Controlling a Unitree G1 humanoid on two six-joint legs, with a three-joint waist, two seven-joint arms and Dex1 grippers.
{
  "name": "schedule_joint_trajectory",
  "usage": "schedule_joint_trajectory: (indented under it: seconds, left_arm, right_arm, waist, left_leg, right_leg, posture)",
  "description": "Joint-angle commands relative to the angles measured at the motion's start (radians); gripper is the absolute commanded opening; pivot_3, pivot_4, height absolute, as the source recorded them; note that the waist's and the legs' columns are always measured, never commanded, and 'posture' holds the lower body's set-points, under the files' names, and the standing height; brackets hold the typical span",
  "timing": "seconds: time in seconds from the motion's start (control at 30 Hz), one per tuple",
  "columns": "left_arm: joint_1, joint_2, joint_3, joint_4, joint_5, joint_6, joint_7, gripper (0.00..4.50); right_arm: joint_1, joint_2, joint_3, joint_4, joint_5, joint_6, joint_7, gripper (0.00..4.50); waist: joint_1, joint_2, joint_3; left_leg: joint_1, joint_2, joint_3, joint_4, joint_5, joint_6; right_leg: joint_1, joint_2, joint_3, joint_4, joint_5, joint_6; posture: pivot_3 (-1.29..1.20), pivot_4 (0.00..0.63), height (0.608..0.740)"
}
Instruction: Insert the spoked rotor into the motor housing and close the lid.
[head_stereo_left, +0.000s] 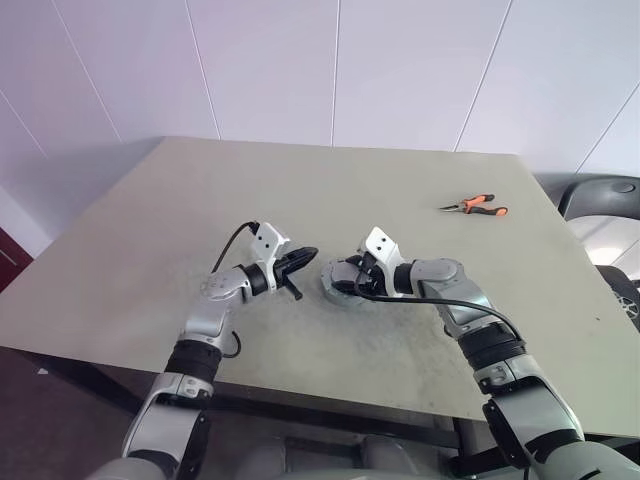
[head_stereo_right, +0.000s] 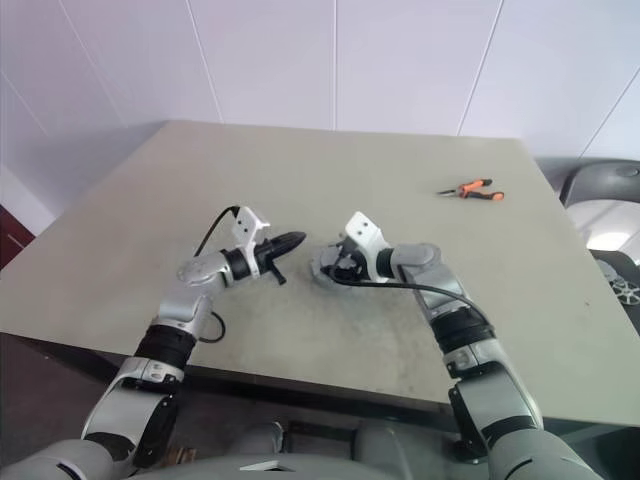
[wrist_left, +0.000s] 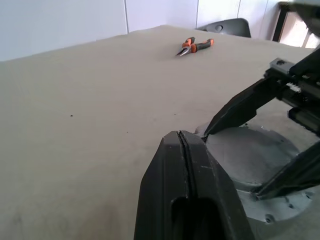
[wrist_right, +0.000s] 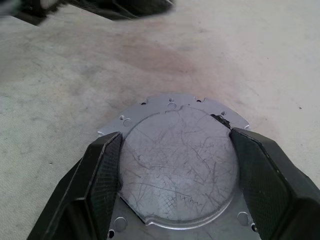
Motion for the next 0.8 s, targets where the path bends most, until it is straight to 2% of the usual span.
schedule_joint_trajectory:
  seconds: [0.03, 0.33, 0.57, 0.8]
  left_arm:
    - [-0.066, -0.023, -0.01, 0.074, 0.01, -0.05, -0.027, 0.0]
    - [-0.107, -0.074, -0.074, 0.196, 0.077, -0.111, -0.062, 0.0]
    - [-0.148, -0.117, -0.114, 0.316, 0.176, -0.171, 0.042, 0.0]
    - [-0.135, -0.125, -0.129, 0.312, 0.166, -0.126, -0.047, 0.0]
  right_arm:
    - [-0.012, -0.012, -0.006, 0.009, -0.027, 0.002, -0.022, 3.04]
    - [-0.002, -0.007, -0.014, -0.026, -0.007, 0.026, -0.015, 3.04]
    - [-0.004, 0.027, -0.053, -0.095, 0.061, 0.106, -0.009, 3.04]
    - [-0.001, 0.019, -0.058, -0.134, 0.081, 0.175, 0.005, 3.04]
  waist:
    - [0.0, 0.0, 0.0]
    - [0.0, 0.0, 0.0]
    - [0.002, 0.0, 0.0]
    - [0.003, 0.0, 0.0]
  left_leg:
    - [0.0, 0.0, 0.0, 0.0, 0.0, 0.0]
    - [0.0, 0.0, 0.0, 0.0, 0.0, 0.0]
    - [-0.001, 0.0, 0.0, -0.001, 0.0, 0.0]
    - [-0.003, 0.0, 0.0, -0.002, 0.0, 0.0]
  right_leg:
    - [0.0, 0.0, 0.0, 0.0, 0.0, 0.0]
    - [0.0, 0.0, 0.0, 0.0, 0.0, 0.0]
    - [-0.001, 0.0, 0.0, -0.001, 0.0, 0.0]
    - [-0.003, 0.0, 0.0, -0.001, 0.0, 0.0]
  posture:
    - [0.0, 0.0, 0.74]
    - [0.0, 0.0, 0.74]
    - [0.0, 0.0, 0.74]
    - [0.0, 0.0, 0.74]
